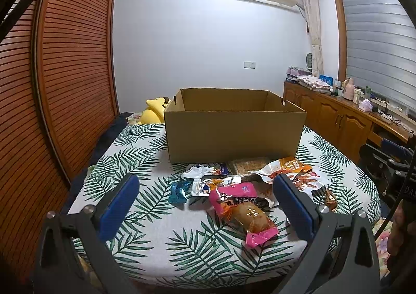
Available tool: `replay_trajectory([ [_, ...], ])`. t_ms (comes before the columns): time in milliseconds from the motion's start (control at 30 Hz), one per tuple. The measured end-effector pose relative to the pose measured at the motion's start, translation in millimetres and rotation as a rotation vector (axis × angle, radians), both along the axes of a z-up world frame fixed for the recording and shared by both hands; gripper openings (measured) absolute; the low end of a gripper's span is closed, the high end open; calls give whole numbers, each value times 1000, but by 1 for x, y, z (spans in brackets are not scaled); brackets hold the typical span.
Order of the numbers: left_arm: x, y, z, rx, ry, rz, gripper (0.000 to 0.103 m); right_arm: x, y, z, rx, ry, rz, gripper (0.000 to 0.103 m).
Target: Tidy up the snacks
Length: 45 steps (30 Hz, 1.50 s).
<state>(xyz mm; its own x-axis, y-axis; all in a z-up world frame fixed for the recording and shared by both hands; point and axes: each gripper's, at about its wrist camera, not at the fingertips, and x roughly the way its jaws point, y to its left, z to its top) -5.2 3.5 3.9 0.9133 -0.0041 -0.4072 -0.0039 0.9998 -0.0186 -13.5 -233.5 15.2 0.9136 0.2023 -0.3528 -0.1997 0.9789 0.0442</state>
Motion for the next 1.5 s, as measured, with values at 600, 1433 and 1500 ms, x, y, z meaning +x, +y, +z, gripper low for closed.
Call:
replay_trajectory([
  [600,2,1,-5,-12,32,-7,103,1,-2,-5,-6,18,2,103],
  [1433,71,-19,-51,-126,302,-185,99,16,-28,-39,4,136,41,103],
  [1500,75,-20,-55,-128,326,-190,90,17,-28,-40,14,144,47,103],
])
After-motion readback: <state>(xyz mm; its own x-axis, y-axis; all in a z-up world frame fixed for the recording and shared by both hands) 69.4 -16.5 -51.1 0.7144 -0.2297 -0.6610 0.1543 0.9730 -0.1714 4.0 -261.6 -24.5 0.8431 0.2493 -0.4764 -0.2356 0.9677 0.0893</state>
